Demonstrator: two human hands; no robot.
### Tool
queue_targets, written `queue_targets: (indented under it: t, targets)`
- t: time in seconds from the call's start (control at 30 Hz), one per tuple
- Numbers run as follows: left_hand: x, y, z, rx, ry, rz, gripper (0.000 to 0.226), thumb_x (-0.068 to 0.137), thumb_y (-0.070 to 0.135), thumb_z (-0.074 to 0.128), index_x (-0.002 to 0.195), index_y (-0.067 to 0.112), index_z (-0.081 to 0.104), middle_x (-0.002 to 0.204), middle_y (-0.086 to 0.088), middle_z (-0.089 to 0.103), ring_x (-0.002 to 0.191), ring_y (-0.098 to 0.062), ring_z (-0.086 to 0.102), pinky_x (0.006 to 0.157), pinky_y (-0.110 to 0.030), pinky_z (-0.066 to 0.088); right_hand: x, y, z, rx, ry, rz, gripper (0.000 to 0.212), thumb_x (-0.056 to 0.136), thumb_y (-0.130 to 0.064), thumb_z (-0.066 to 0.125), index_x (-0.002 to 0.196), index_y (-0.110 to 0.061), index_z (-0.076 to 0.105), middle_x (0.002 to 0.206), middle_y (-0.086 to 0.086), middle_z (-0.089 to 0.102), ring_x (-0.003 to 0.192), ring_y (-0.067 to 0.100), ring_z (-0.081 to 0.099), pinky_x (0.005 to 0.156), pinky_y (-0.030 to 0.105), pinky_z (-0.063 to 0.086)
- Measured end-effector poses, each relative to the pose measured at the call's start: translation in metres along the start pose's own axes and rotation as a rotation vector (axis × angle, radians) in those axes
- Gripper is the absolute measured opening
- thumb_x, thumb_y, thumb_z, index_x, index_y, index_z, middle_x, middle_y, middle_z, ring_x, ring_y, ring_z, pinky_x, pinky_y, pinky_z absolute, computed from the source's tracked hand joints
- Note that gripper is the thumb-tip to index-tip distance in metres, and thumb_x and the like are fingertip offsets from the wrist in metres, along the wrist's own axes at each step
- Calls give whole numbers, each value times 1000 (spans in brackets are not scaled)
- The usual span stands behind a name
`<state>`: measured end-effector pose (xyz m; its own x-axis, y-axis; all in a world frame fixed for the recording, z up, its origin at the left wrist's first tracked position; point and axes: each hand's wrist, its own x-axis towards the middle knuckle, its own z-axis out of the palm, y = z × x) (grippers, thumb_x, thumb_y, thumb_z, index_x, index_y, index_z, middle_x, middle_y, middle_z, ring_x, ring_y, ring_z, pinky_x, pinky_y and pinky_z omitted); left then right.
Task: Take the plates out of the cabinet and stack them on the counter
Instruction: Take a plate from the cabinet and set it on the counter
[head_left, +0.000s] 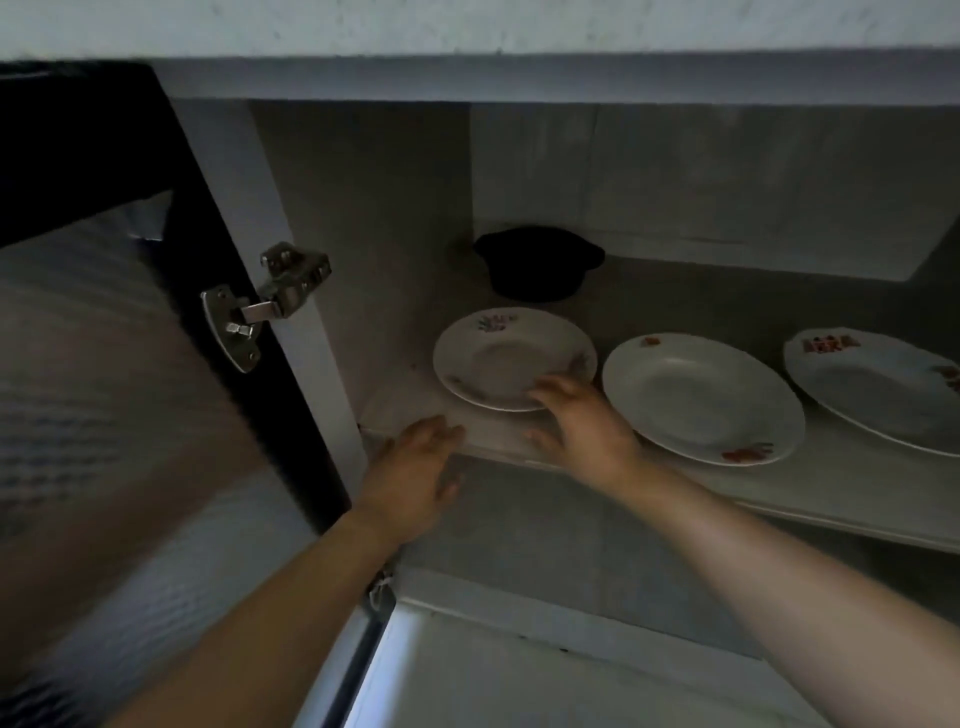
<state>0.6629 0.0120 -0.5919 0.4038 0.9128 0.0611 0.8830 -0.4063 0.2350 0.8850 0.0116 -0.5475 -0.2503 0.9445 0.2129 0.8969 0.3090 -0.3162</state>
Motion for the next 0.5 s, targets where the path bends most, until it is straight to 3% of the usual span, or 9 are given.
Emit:
queue_targets:
  t: [0.13, 0.33, 0.5]
  targets:
    - [-3, -1, 1, -39, -20, 38, 89, 69, 60, 12, 147, 19, 23, 156, -10, 19, 144, -25, 17, 114, -29, 16, 3, 0, 3, 5, 11, 41, 40, 85, -24, 61, 124, -11, 57, 130, 8, 54, 120, 28, 49, 99, 34, 42]
    - [-4, -6, 3, -59, 19, 70, 81, 74, 55, 21, 145, 15, 28, 153, -15, 25, 142, -31, 24, 112, -33, 17, 15, 2, 8, -18, 7, 20, 30, 88, -26, 58, 115, -15, 64, 122, 6, 61, 114, 27, 54, 91, 35, 46]
    - [-2, -6, 1, -89, -18, 26, 84, 72, 61, 18, 146, 23, 26, 155, -6, 21, 144, -21, 19, 114, -27, 19, 19, 6, 12, 11, 61, 16, 23, 87, -25, 60, 103, -13, 70, 108, 9, 66, 105, 29, 58, 84, 37, 48]
